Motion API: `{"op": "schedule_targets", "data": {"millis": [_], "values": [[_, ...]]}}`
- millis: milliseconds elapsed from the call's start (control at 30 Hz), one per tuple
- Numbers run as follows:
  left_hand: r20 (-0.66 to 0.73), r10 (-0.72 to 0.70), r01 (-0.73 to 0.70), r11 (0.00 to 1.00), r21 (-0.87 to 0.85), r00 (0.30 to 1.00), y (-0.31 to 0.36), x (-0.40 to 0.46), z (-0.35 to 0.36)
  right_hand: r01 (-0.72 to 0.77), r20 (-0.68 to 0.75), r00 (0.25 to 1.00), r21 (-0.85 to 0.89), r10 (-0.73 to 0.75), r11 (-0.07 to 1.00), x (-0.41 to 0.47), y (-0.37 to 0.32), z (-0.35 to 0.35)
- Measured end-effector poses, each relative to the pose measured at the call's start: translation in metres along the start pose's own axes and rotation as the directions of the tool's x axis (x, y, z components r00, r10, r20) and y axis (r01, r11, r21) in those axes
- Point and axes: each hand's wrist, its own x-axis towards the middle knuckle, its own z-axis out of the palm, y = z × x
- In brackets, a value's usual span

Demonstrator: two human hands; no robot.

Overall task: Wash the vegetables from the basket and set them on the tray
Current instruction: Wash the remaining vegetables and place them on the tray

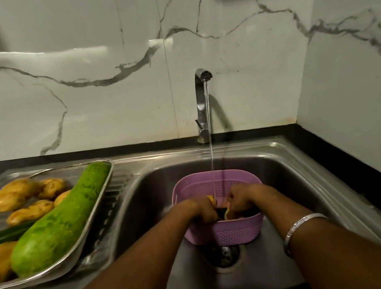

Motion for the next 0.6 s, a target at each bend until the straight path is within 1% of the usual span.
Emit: {"op": "schedule_targets", "data": {"millis": [133, 200, 267, 333, 400, 467, 500, 533, 567, 600], "values": [[0.088, -0.051, 0.058, 0.995, -0.081, 0.995, -0.004, 0.002, 0.005, -0.034, 0.071, 0.997, -0.033, 0.036, 0.999, 0.004, -0.002, 0.002], [0.077, -0.059, 0.07, 0.987, -0.146, 0.995, -0.004, 0.004, 0.008, -0.04, 0.066, 0.997, -0.014, 0.04, 0.999, 0.003, -0.003, 0.004], [0.042, -0.061, 0.068, 0.979, -0.19, 0.997, -0.002, 0.001, 0.006, -0.04, 0.058, 0.998, 0.049, 0.038, 0.998, 0.002, 0.001, 0.004], [0.0, -0.061, 0.059, 0.971, -0.232, 0.998, -0.002, -0.006, 0.008, -0.025, 0.046, 0.999, 0.157, 0.018, 0.987, -0.004, 0.003, 0.003], [-0.057, -0.05, 0.036, 0.974, -0.223, 0.997, -0.003, -0.007, 0.008, -0.008, 0.043, 0.999, 0.353, -0.008, 0.936, -0.005, 0.007, 0.0], [-0.202, -0.076, 0.027, 0.972, -0.235, 0.976, -0.008, -0.006, 0.006, 0.017, 0.015, 0.999, 0.548, -0.03, 0.837, -0.011, 0.007, -0.003], [-0.298, -0.095, -0.002, 0.951, -0.31, 0.95, -0.01, -0.006, 0.003, 0.051, -0.028, 0.999, 0.618, -0.044, 0.785, -0.014, 0.006, -0.006], [-0.347, -0.122, -0.067, 0.871, -0.486, 0.93, -0.012, -0.007, 0.0, 0.096, -0.087, 0.995, 0.681, -0.05, 0.726, -0.017, 0.004, -0.008], [-0.362, -0.139, -0.159, 0.717, -0.679, 0.922, -0.012, -0.008, -0.004, 0.149, -0.152, 0.987, 0.729, -0.054, 0.668, -0.018, 0.003, -0.01], [-0.324, -0.135, -0.208, 0.529, -0.823, 0.936, -0.009, -0.013, -0.007, 0.199, -0.21, 0.976, 0.765, -0.054, 0.612, -0.019, 0.002, -0.011]]}}
